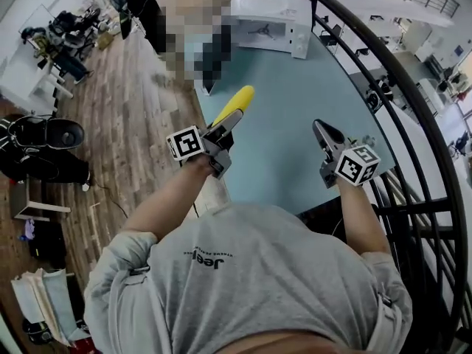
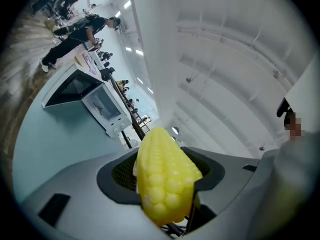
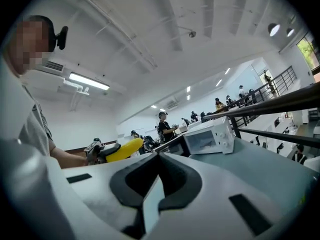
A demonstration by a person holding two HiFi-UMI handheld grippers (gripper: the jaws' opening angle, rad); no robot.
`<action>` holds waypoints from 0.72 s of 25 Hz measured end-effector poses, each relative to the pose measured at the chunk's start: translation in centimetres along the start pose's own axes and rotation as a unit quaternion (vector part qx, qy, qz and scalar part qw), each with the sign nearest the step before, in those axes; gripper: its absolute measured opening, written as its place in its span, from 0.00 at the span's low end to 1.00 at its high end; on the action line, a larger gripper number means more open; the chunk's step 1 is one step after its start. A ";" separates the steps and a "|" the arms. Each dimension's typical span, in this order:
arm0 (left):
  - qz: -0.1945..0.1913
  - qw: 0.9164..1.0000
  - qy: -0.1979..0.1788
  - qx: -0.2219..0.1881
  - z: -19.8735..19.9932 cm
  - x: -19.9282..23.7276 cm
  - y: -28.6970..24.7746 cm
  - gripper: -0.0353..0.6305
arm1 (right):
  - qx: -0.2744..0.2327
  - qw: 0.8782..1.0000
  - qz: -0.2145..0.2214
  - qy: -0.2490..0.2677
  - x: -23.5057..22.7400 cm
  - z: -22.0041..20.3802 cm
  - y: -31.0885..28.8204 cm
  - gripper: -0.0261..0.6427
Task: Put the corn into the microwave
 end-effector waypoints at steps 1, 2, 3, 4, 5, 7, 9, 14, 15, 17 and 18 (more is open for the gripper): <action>0.004 1.000 0.001 -0.002 0.5 1.0 -1.0 0.43 | 0.002 1.000 0.003 0.000 -0.9 -0.1 -1.3 0.06; 0.008 1.000 0.001 -0.004 1.1 2.3 -2.1 0.43 | 0.003 1.000 0.004 -0.001 -1.9 -0.3 -2.7 0.06; 0.012 1.000 0.000 -0.004 1.7 3.8 -3.4 0.43 | 0.004 1.000 0.003 -0.001 -3.0 -0.5 -4.2 0.06; 0.016 1.000 0.001 -0.002 2.4 5.6 -4.9 0.43 | 0.005 1.000 0.000 -0.002 -4.2 -0.7 -5.7 0.07; 0.018 1.000 0.005 -0.001 2.9 7.5 -6.6 0.43 | 0.007 1.000 -0.005 -0.002 -5.4 -1.1 -7.3 0.06; 0.022 1.000 0.018 0.000 3.8 11.8 -9.9 0.43 | 0.015 1.000 -0.018 -0.003 -8.1 -2.2 -10.5 0.06; 0.026 0.999 0.034 -0.008 4.8 16.6 -13.5 0.43 | 0.024 0.999 -0.032 -0.005 -11.1 -3.3 -13.9 0.06; 0.043 0.996 0.074 -0.038 7.4 28.1 -22.0 0.43 | 0.045 0.996 -0.072 0.000 -17.6 -5.3 -22.5 0.06; 0.049 0.995 0.078 -0.043 7.7 30.0 -23.3 0.43 | 0.049 0.996 -0.078 -0.002 -18.5 -5.6 -24.0 0.06; 0.063 0.993 0.083 -0.053 8.4 33.3 -25.6 0.43 | 0.062 0.994 -0.085 0.000 -20.1 -6.1 -26.5 0.06; 0.071 0.992 0.084 -0.058 8.8 34.7 -26.6 0.43 | 0.070 0.994 -0.086 0.003 -20.8 -6.4 -27.6 0.06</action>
Point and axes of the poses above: the fingertips, and each gripper's own axes: y backward along the fingers, x to its left, z out of its top, the point moved 9 cm from there along y, backward along the fingers, and after that the axes turned 8 degrees about -x, right-handed, at the moved point
